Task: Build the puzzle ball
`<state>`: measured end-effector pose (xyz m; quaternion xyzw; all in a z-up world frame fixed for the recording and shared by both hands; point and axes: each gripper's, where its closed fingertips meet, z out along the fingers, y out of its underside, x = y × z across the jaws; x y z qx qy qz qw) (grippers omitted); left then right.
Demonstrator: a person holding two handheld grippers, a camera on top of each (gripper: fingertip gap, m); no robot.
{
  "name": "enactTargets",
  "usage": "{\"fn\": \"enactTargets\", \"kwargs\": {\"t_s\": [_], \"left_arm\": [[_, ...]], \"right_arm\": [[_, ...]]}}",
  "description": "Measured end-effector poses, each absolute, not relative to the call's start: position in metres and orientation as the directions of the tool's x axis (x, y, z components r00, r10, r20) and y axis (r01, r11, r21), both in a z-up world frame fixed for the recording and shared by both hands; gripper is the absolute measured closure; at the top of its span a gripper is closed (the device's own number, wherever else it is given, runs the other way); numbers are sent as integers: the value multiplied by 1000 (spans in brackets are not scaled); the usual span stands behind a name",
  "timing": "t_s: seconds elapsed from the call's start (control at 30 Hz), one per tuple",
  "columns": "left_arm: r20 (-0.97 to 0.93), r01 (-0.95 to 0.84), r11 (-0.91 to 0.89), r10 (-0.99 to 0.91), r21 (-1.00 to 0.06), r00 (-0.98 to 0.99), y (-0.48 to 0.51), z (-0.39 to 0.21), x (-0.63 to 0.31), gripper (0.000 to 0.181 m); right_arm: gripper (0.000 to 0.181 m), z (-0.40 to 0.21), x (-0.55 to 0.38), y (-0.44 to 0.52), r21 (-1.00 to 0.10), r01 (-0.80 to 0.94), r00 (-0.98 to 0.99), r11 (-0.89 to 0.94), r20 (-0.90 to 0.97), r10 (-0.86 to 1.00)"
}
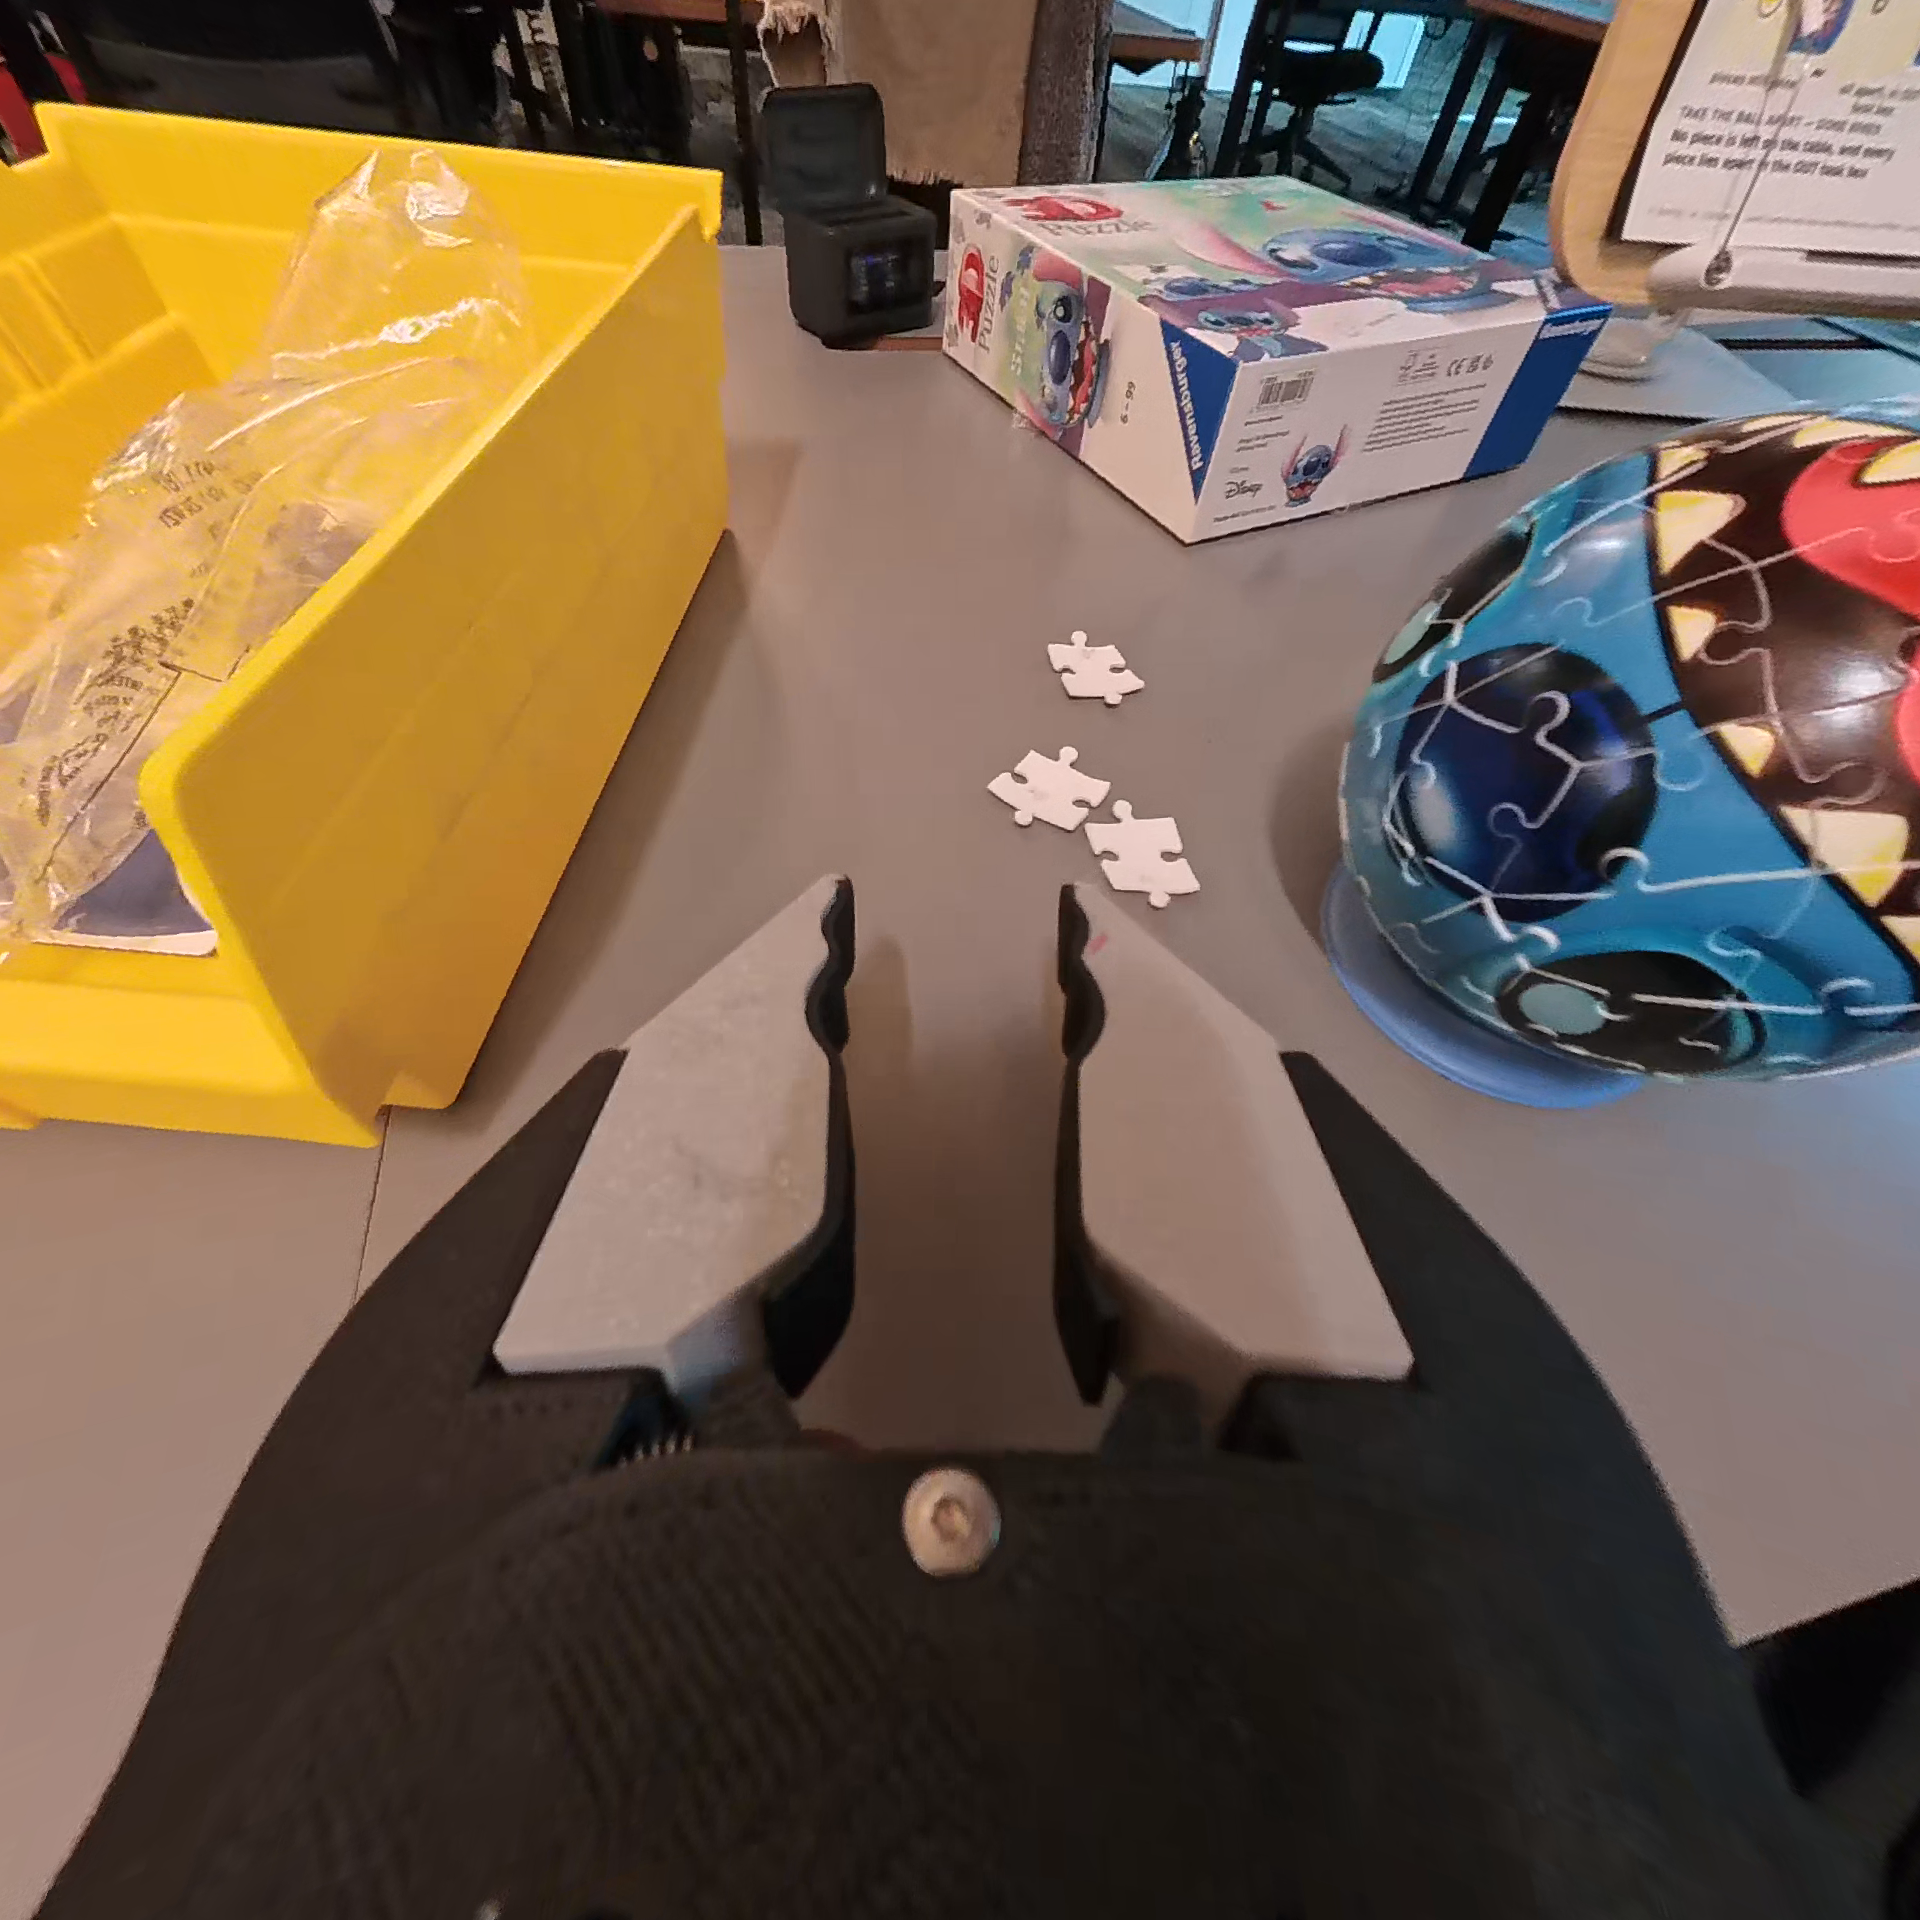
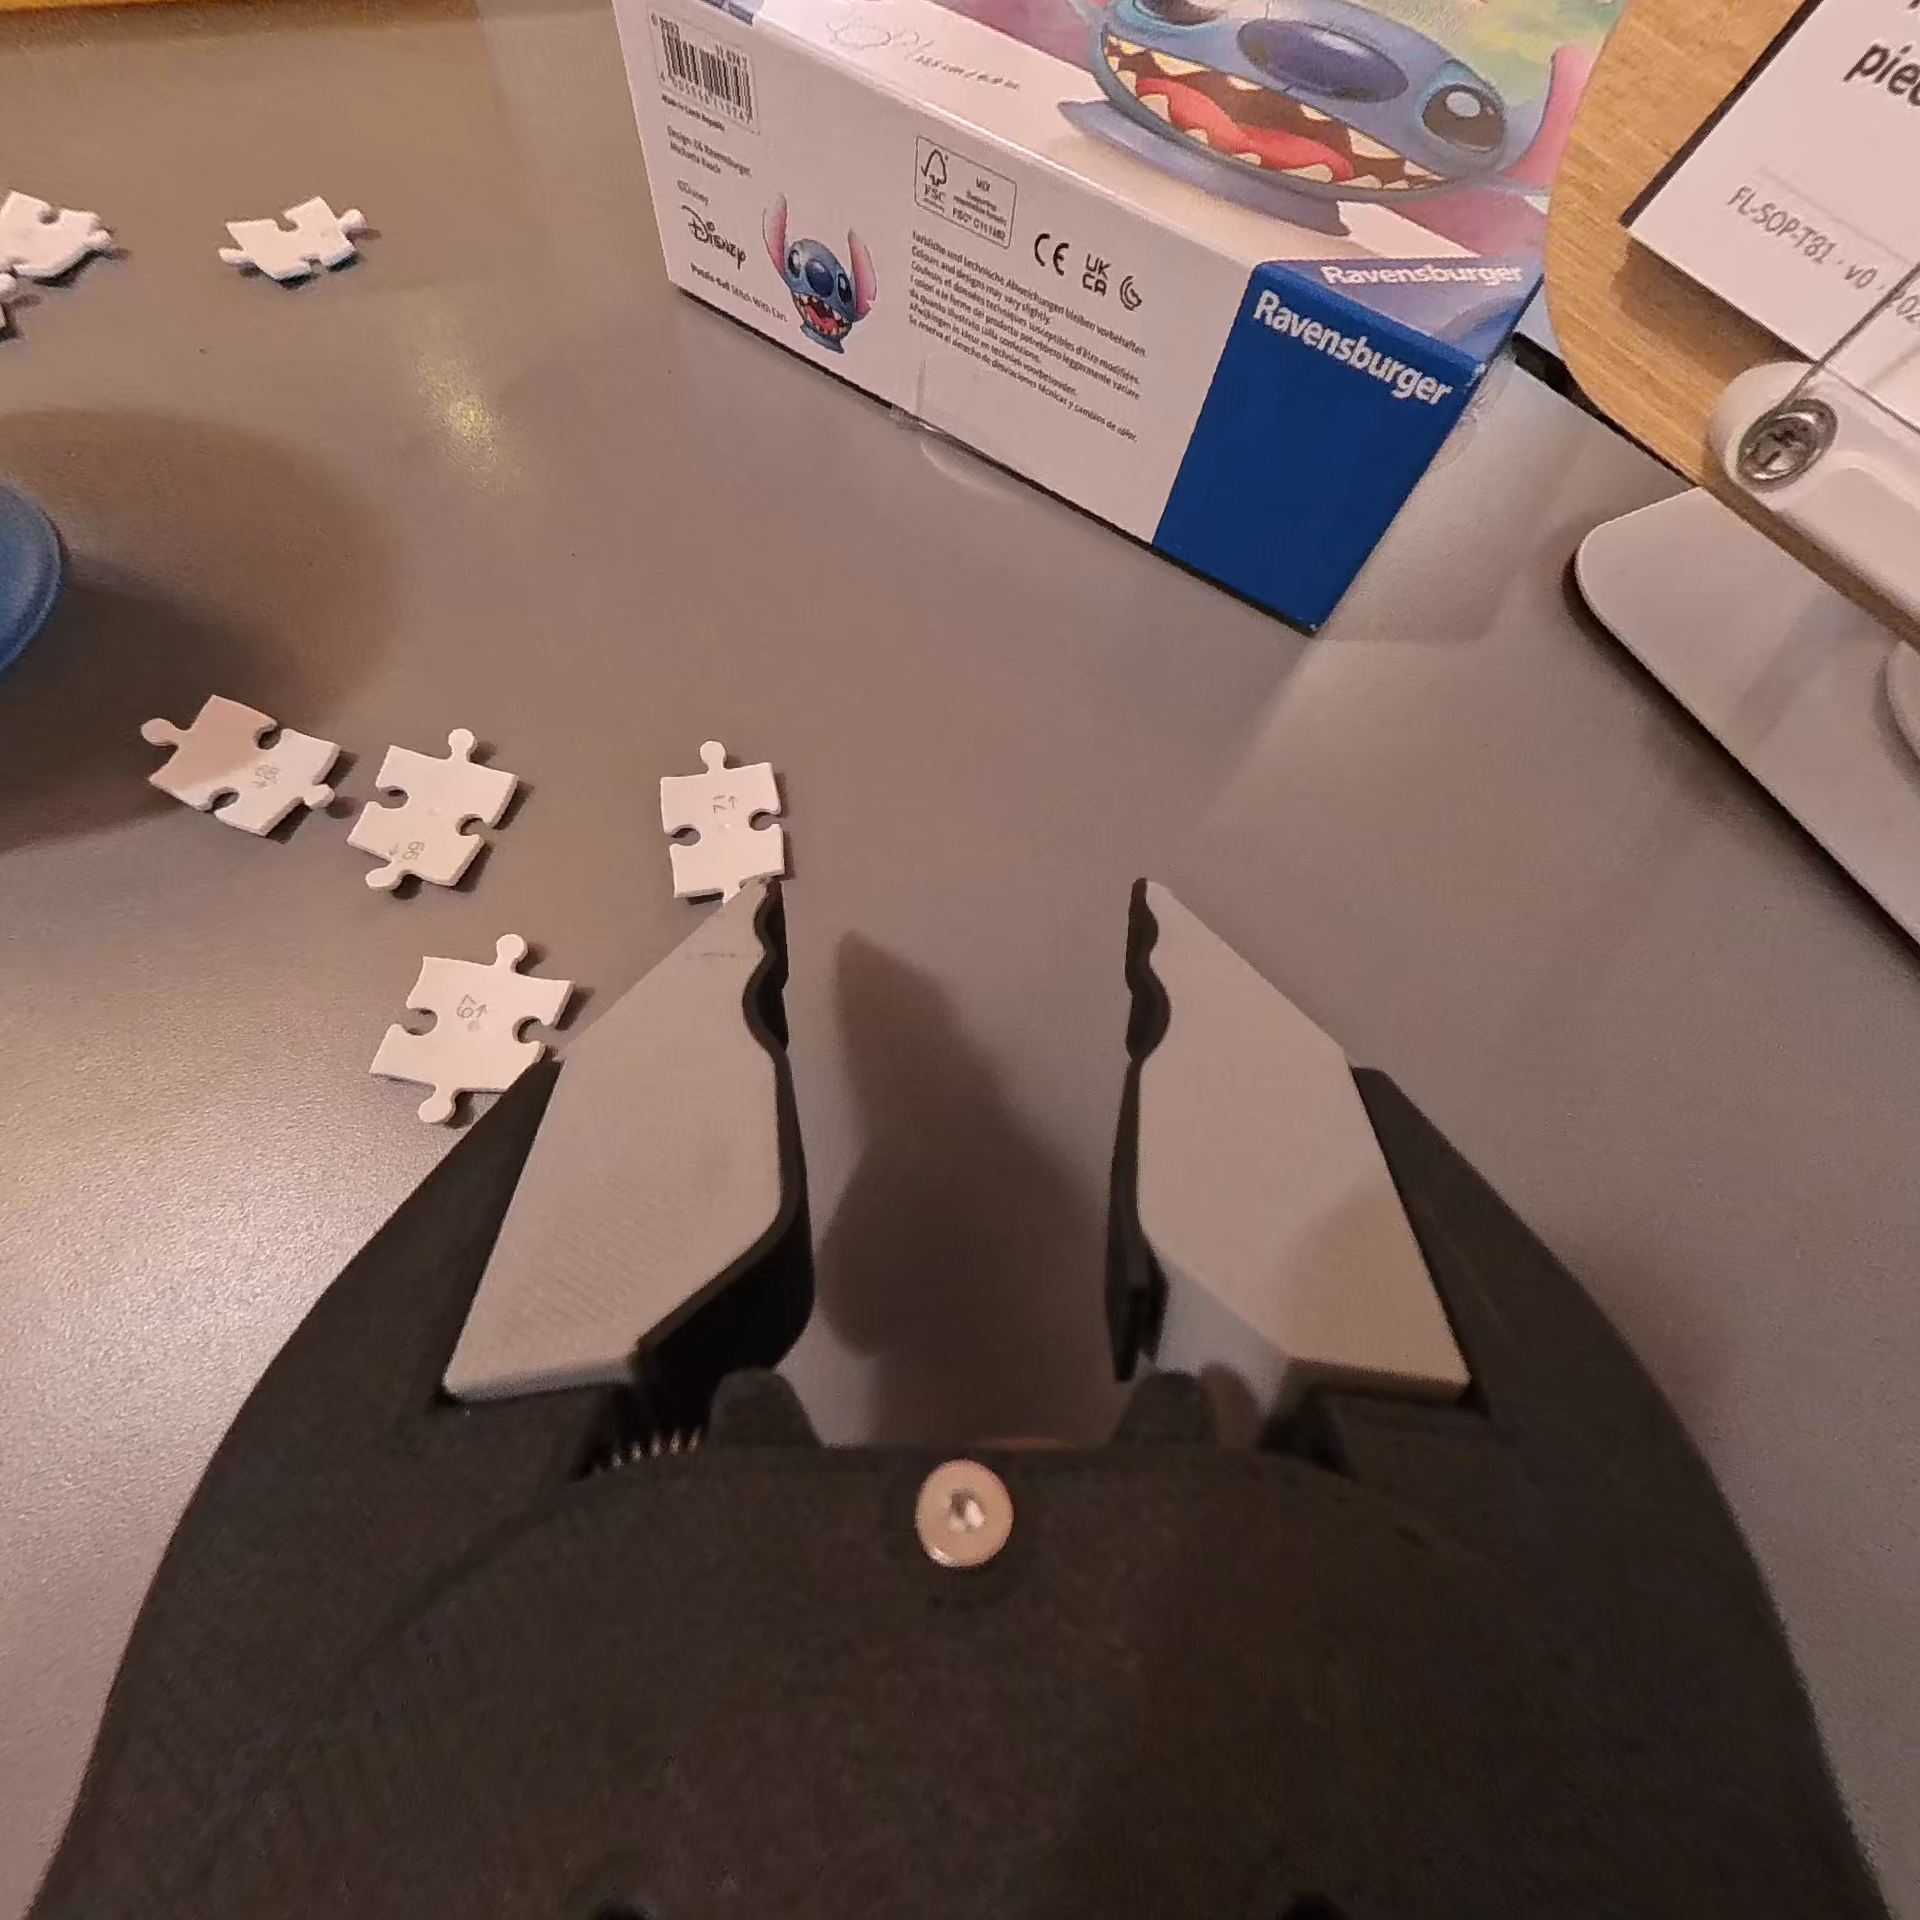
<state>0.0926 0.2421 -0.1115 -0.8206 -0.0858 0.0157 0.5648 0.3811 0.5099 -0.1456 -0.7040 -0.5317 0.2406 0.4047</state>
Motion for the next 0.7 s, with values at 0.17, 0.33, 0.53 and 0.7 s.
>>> {"fn": "enactTargets", "kwargs": {"t_s": [0.17,0.33,0.53,0.7], "left_arm": [[103,152,-322,164,-935,981,238,-109,93,146],[201,235,-334,133,-913,970,233,-116,98,151],[242,269,-336,123,-903,963,234,-117,97,158],[246,262,-412,94,-873,965,238,-127,103,157]], "right_arm": [[119,-146,381,510,-825,552,317,-121,74,946],[123,-144,379,512,-831,544,314,-115,75,946],[123,-146,374,516,-824,557,301,-101,87,950],[124,-149,371,518,-811,577,292,-96,95,952]]}}
